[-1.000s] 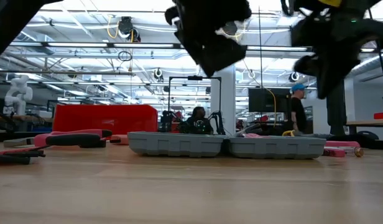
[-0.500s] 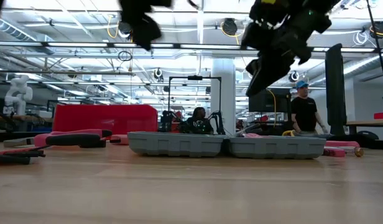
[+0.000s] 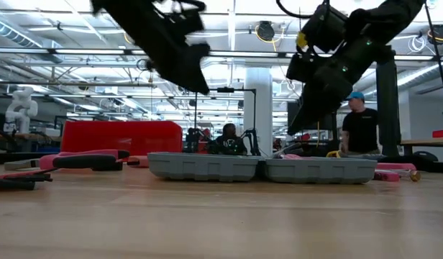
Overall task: Prefit tool cases
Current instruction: Put the orange hammer into the gray pre-fit tool case
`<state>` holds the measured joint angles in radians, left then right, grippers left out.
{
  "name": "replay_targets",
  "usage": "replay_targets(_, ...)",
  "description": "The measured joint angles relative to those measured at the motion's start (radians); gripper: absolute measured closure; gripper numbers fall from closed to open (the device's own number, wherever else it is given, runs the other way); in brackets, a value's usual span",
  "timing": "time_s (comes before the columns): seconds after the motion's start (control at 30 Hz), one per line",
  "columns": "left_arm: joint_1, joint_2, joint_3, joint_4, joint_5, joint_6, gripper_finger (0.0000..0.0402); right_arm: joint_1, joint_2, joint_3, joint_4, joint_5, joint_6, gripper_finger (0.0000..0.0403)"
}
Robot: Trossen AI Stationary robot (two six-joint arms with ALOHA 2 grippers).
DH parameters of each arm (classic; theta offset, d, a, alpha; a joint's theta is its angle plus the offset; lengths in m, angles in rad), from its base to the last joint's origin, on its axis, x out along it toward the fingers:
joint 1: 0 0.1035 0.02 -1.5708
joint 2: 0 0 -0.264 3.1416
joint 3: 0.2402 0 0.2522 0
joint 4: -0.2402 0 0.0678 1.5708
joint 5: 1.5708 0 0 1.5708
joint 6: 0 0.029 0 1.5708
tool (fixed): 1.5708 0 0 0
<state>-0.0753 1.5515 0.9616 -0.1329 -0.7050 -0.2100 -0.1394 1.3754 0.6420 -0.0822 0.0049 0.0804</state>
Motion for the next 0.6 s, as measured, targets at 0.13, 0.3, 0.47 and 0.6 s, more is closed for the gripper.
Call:
replay_targets(0.13, 0.121, 0.069, 0.056, 0.141, 0.145, 0.185, 0.0201, 0.024, 0.019, 0.000, 0.005, 0.068, 0.055, 0.0403)
replay_targets(0.3, 0.220, 0.137, 0.069, 0.165, 0.343, 0.249, 0.0201, 0.023, 0.058, 0.000, 0.052, 0.099, 0.072, 0.0403)
replay_targets(0.47, 0.271, 0.183, 0.070, 0.180, 0.501, 0.322, 0.0201, 0.024, 0.131, 0.000, 0.077, 0.097, 0.093, 0.0403)
replay_targets(0.6, 0.284, 0.225, 0.070, 0.191, 0.564, 0.332, 0.0201, 0.023, 0.176, -0.001, 0.117, 0.096, 0.099, 0.0403)
